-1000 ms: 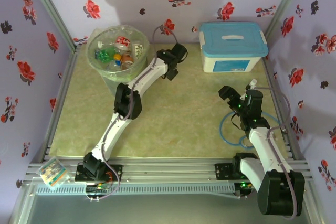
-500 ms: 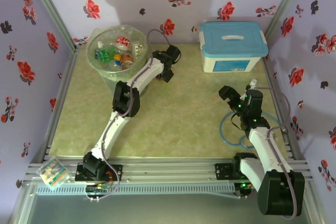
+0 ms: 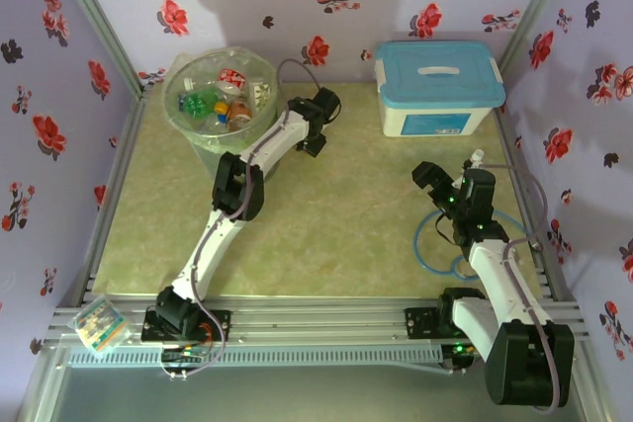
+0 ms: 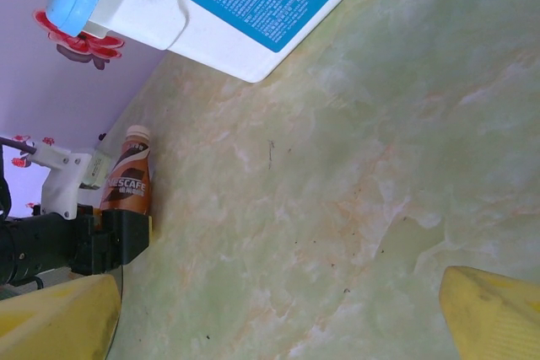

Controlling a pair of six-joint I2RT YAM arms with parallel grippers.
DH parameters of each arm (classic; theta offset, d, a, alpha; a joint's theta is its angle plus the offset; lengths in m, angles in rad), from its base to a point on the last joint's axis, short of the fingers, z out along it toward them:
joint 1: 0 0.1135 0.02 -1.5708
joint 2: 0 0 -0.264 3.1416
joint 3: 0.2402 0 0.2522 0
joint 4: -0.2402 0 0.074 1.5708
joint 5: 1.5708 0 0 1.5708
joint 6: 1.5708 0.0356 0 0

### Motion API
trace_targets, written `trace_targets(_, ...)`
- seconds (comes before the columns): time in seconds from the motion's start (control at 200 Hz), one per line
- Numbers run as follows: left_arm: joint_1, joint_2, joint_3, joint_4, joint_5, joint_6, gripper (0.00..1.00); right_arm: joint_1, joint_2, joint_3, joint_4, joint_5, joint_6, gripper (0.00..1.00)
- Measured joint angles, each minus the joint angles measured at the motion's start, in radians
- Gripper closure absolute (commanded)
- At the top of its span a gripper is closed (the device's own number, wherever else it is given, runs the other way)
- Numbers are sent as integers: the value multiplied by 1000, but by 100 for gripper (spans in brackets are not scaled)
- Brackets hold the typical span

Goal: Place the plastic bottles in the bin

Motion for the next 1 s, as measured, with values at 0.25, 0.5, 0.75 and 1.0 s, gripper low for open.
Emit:
trace_targets(0.25, -67, -93, -10, -7, 40, 1, 55, 0, 0, 0, 0, 0, 0, 2)
trace_targets(0.5, -130, -328, -10, -26, 140, 1, 56, 0, 0, -3, 0, 0, 0, 2)
trace_targets(0.75, -91, -561, 156, -116, 315, 1, 61, 0, 0, -23, 1, 1, -1, 2)
trace_targets(1.0, 229, -795, 39, -187, 354, 1, 64, 0, 19, -32, 5, 0, -1, 2)
